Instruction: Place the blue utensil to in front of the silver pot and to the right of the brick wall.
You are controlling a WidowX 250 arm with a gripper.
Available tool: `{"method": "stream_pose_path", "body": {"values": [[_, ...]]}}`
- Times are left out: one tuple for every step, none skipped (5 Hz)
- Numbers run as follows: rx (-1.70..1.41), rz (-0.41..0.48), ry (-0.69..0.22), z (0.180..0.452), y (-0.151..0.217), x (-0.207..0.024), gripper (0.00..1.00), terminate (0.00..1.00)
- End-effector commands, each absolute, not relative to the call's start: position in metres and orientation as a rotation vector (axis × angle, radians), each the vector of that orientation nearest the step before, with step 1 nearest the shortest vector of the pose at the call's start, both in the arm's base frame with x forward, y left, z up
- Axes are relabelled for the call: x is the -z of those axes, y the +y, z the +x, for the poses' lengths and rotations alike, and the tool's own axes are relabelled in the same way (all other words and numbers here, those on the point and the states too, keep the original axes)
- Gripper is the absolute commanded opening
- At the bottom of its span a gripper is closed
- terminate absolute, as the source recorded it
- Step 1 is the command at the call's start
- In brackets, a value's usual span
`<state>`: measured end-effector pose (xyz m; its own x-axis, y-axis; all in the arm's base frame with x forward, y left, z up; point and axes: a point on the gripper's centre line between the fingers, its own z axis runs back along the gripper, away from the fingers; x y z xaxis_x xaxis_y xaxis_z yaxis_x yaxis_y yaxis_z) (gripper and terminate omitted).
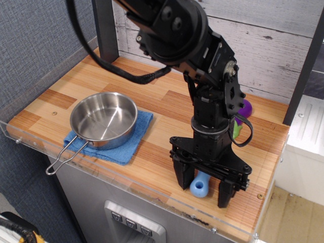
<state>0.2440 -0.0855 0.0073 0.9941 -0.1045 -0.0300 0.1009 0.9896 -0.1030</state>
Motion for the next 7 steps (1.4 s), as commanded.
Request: {"method": "stream_pose_path", "body": {"values": [[0.140,-0.070,-0.045,0.250,-0.089,-0.036,0.00,0.00],[0.178,-0.047,-0.123,0.252,-0.085,-0.069,0.00,0.00],[0.196,-0.029,-0.188,0.256,-0.070,-0.101,0.00,0.00],[0.136,-0.015,-0.258,0.275,-0.019,-0.135,0.00,0.00],[0.102,-0.007,-0.235,0.305,0.031,-0.131,0.00,0.00],[0.082,-0.012,-0.182,0.330,0.082,-0.111,0.00,0.00],[0.057,-0.025,-0.130,0.343,0.132,-0.082,0.00,0.00]]}}
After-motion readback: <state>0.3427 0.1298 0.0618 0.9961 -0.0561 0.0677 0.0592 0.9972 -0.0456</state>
